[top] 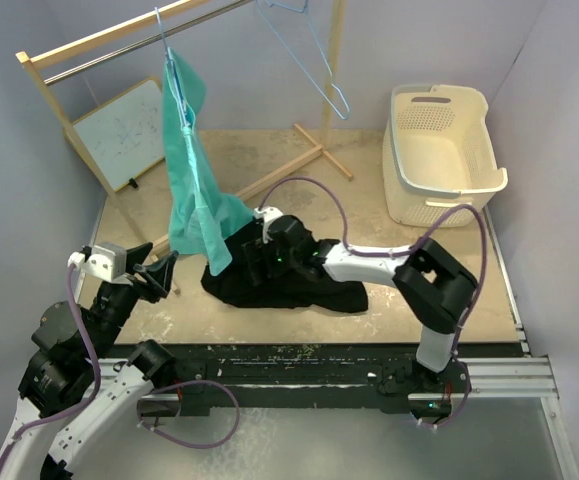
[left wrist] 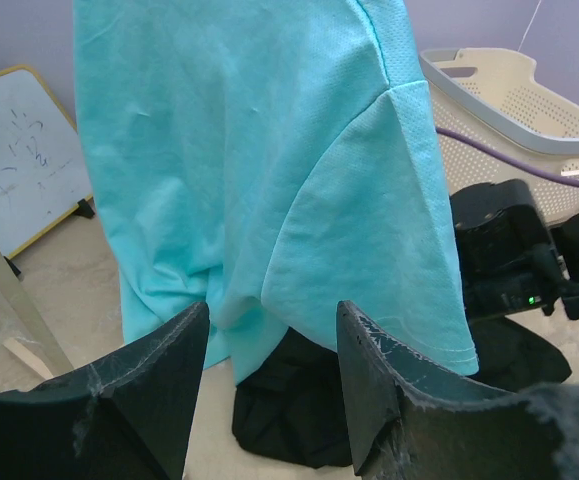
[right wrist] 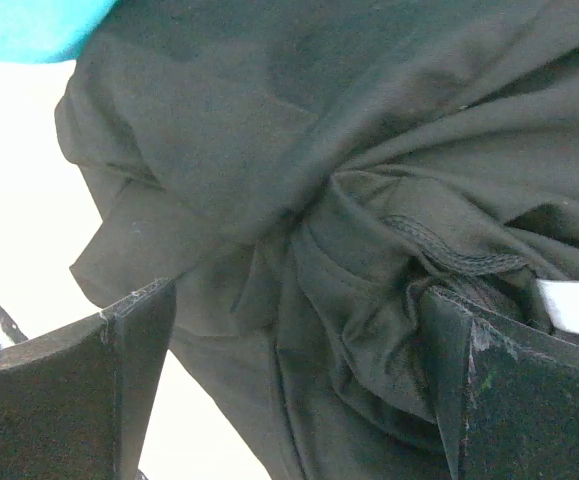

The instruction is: Remove the t-shirt from the hanger

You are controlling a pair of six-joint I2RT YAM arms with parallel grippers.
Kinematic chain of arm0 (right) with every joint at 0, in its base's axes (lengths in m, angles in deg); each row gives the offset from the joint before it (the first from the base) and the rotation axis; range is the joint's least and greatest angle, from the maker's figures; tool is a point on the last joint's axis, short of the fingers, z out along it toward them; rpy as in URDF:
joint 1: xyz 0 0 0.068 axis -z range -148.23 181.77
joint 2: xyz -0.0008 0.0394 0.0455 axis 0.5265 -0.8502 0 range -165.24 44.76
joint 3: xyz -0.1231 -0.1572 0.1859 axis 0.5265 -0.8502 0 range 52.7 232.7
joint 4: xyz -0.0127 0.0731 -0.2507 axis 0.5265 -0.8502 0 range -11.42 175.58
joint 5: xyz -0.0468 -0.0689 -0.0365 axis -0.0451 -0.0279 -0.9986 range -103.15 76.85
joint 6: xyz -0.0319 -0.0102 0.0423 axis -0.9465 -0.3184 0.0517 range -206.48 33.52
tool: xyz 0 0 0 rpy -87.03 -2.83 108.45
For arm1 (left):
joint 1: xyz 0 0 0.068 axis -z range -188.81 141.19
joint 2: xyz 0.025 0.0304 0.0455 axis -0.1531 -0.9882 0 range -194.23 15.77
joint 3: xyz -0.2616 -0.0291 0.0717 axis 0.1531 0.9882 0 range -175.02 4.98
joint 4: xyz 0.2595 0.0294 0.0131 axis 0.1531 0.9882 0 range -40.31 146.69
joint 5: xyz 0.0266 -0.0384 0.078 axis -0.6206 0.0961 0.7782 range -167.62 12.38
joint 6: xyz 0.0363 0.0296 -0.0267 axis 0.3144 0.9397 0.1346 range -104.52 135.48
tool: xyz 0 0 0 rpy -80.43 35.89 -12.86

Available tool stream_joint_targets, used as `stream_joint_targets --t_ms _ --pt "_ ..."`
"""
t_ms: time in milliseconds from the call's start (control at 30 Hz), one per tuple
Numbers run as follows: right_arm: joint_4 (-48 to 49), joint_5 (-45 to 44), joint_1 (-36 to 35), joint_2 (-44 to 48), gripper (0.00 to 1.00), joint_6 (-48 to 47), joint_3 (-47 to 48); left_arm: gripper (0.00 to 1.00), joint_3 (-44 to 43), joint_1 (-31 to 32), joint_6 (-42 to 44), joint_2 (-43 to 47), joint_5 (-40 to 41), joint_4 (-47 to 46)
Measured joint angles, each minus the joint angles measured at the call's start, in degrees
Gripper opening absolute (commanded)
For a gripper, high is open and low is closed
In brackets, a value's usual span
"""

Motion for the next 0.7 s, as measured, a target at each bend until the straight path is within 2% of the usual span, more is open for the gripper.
stream_joint_targets --t_ms 133,167,233,267,300,367,400,567,700 --pt "-1.16 -3.80 -4.24 -5.68 1.00 -0.09 5.40 0.57 0.00 0.00 0.00 0.02 0.00 0.02" --pt "-2.01 -5.20 -5.01 -6.62 0.95 0.07 6.51 0.58 0.00 0.00 0.00 0.02 0.02 0.02" --pt "-3.89 -8.37 -6.16 -7.96 0.74 0.85 8.28 0.58 0.02 0.00 0.00 0.00 0.04 0.02" --pt "-4.72 -10.08 -6.54 -8.26 0.57 1.57 8.74 0.58 0.02 0.00 0.00 0.02 0.04 0.02" --pt "-5.38 -11.28 -6.58 -8.33 0.34 2.08 8.81 0.58 0.02 0.00 0.00 0.02 0.04 0.02" --pt "-7.63 -14.78 -6.36 -8.33 0.10 3.91 8.81 0.58 0.02 0.00 0.00 0.02 0.04 0.02" --pt "-8.70 -16.50 -6.14 -8.33 0.01 5.29 8.74 0.58 0.02 0.00 0.00 0.00 0.02 0.02" --pt "-11.37 -21.86 -5.46 -5.44 0.00 10.54 5.92 0.58 0.02 0.00 0.00 0.00 0.02 0.02" --pt "-15.41 -23.30 -3.61 3.58 0.00 13.31 -1.79 0.58 0.02 0.00 0.00 -0.07 0.02 0.02"
